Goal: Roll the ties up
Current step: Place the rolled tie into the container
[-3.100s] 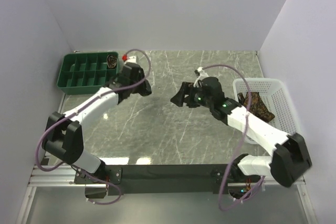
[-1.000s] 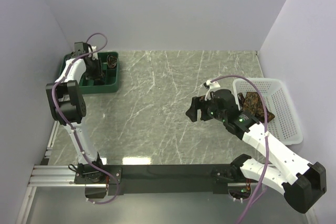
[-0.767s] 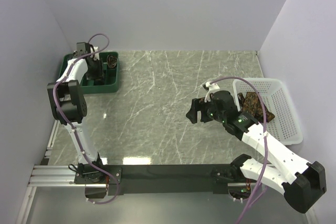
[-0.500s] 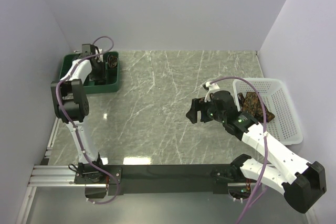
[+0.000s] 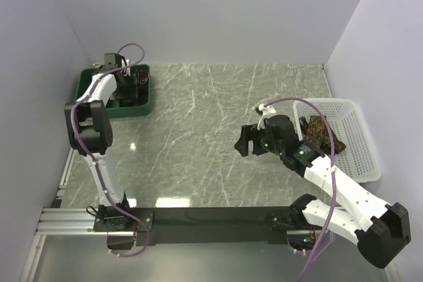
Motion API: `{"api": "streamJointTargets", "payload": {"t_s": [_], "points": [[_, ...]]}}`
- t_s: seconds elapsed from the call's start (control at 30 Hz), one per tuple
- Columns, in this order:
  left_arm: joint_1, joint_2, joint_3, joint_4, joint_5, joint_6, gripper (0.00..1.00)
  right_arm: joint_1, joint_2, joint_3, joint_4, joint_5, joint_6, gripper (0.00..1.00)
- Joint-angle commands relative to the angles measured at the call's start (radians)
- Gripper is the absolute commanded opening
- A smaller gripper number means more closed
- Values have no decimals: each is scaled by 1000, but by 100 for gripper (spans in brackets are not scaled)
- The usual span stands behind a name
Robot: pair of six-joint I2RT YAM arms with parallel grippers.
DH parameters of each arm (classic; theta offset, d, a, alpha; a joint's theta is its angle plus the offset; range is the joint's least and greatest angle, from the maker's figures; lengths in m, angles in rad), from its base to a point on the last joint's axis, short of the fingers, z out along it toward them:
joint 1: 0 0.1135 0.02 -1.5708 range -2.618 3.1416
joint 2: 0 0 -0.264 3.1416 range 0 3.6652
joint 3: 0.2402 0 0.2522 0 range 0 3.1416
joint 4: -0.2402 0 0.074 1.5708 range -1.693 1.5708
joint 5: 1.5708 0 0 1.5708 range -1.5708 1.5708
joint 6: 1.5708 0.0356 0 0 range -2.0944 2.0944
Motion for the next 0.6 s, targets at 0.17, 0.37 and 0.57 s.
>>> {"api": "streamJointTargets", "payload": {"t_s": [0.17, 0.37, 0.57], "points": [[-10, -54, 42, -22, 24, -34, 73, 2, -4, -5, 32, 3, -9, 87], [7, -53, 42, -24, 38, -53, 69, 4, -3, -3, 30, 0, -9, 87], [24, -53, 26, -13, 67, -68, 44, 4, 0, -5, 38, -4, -6, 87]]}}
